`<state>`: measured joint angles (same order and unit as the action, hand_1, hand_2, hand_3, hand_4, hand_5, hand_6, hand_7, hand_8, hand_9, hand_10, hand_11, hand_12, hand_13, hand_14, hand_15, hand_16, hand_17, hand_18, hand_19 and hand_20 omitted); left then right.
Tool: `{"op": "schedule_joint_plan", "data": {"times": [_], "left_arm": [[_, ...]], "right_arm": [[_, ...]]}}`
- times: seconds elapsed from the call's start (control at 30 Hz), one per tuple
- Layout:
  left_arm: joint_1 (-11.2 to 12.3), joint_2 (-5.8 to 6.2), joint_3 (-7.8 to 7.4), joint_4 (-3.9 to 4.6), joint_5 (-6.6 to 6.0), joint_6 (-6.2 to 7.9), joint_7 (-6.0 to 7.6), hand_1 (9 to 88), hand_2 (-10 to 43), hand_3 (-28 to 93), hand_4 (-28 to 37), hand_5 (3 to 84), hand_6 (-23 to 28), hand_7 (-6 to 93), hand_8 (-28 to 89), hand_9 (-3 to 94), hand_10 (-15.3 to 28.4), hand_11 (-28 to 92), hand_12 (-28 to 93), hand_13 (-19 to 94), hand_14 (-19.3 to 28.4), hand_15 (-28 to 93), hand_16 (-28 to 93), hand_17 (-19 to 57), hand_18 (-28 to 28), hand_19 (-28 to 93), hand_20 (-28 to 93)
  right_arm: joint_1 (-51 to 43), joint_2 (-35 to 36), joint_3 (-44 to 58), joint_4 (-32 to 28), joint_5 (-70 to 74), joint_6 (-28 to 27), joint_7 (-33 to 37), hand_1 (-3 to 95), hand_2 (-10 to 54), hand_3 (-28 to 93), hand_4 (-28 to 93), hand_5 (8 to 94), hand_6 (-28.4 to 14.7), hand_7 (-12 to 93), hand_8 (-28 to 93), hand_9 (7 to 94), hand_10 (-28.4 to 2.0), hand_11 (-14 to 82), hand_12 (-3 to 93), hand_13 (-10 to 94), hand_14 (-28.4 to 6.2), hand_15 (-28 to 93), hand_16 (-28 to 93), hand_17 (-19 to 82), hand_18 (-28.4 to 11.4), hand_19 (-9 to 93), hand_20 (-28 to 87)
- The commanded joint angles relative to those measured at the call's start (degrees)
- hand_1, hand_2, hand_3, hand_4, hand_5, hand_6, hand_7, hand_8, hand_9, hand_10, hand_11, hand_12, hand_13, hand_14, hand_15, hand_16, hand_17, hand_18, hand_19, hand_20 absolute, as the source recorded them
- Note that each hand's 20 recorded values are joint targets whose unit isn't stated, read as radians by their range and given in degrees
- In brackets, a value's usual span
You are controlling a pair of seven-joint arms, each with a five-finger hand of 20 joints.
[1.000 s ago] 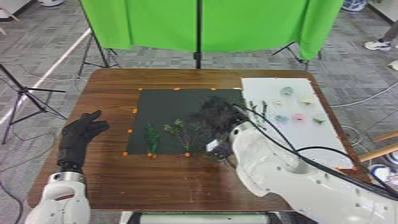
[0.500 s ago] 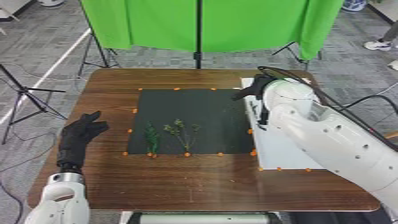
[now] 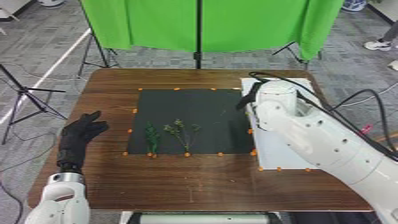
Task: Arrange flowers
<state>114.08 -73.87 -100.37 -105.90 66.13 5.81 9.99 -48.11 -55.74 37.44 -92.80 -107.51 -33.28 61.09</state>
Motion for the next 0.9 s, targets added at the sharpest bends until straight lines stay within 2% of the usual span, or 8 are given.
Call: {"op": "schedule_joint_plan", "data": {"times": [0.03, 0.3, 0.4, 0.67, 0.77, 0.9], "left_arm": [[0.09, -0.83, 0.12, 0.35, 0.17, -0.34, -0.27, 28.9, 13.8, 59, -23.0, 53.8, 9.2, 7.4, -5, 54.8, 18.0, 24, 11, 45, 21.6, 28, -5, 13.0, 18.1, 33, 16], [0.03, -1.33, 0.19, 0.57, 0.23, -0.74, -0.30, 28.9, 13.8, 59, -23.1, 53.7, 9.2, 7.4, -5, 54.8, 18.1, 24, 11, 45, 21.6, 28, -5, 12.9, 18.1, 33, 16], [-0.38, -1.31, 0.28, 0.88, 0.26, -1.01, -0.38, 28.9, 13.8, 59, -23.1, 53.7, 9.2, 7.4, -5, 54.8, 18.1, 24, 11, 45, 21.6, 28, -5, 13.0, 18.1, 33, 16], [-0.60, -1.43, 0.24, 1.06, 0.32, -1.47, -0.65, 28.9, 13.8, 59, -23.0, 53.7, 9.3, 7.4, -5, 54.7, 18.1, 24, 11, 45, 21.5, 28, -5, 13.0, 18.1, 33, 16], [-0.77, -1.45, 0.38, 1.15, 0.37, -1.78, -0.81, 28.9, 13.8, 59, -23.0, 53.8, 9.3, 7.4, -5, 54.7, 18.1, 24, 11, 45, 21.5, 28, -5, 13.0, 18.1, 33, 16], [-0.76, -1.42, 0.26, 1.25, 0.34, -1.88, -0.83, 28.9, 13.9, 59, -23.0, 53.7, 9.2, 7.4, -5, 54.7, 18.2, 23, 11, 45, 21.5, 28, -5, 12.9, 18.1, 33, 16]], "right_arm": [[-1.59, 0.37, 0.89, 1.62, -2.13, -0.15, 1.16, 20.2, -6.6, 48, -12, 71.6, -11.5, 10, -6, 90.6, -13.5, 47.9, 28.7, 94, -2.9, 72, 21, 75, -14.3, 93, 63], [-3.71, 0.89, 2.15, 1.80, -1.65, 1.23, 1.46, 21.9, -5.9, 48, -11, 71.5, -11.4, 10, -6, 90.6, -13.5, 48.0, 28.5, 94, -2.9, 72, 20, 75, -14.3, 93, 63], [-4.73, 1.39, 2.56, 1.56, -2.04, 1.89, 1.51, 24.5, -6.0, 48, -10, 71.5, -11.3, 10, -6, 90.6, -13.4, 48.0, 28.4, 94, -2.8, 72, 20, 75, -14.1, 93, 63], [-8.20, 2.68, 2.82, 0.34, -5.76, 6.81, -0.53, 47.3, -9.2, 53, -10, 75.2, -8.4, 16, -5, 91.3, -12.2, 49.3, 27.4, 94, -1.5, 73, 19, 76, -12.5, 93, 60], [-9.33, 3.13, 2.83, -0.10, -6.56, 8.35, -1.14, 53.7, -9.0, 49, -9, 75.8, -8.4, 16, 13, 91.6, -11.6, 49.8, 27.2, 94, -1.3, 73, 18, 76, -12.2, 93, 59], [-10.23, 3.89, 2.71, -0.94, -7.28, 10.81, -2.57, 61.4, -6.1, 42, -6, 78.6, -7.5, 18, 20, 92.3, -10.8, 50.2, 26.9, 94, -0.9, 74, 18, 77, -11.8, 93, 58]]}}
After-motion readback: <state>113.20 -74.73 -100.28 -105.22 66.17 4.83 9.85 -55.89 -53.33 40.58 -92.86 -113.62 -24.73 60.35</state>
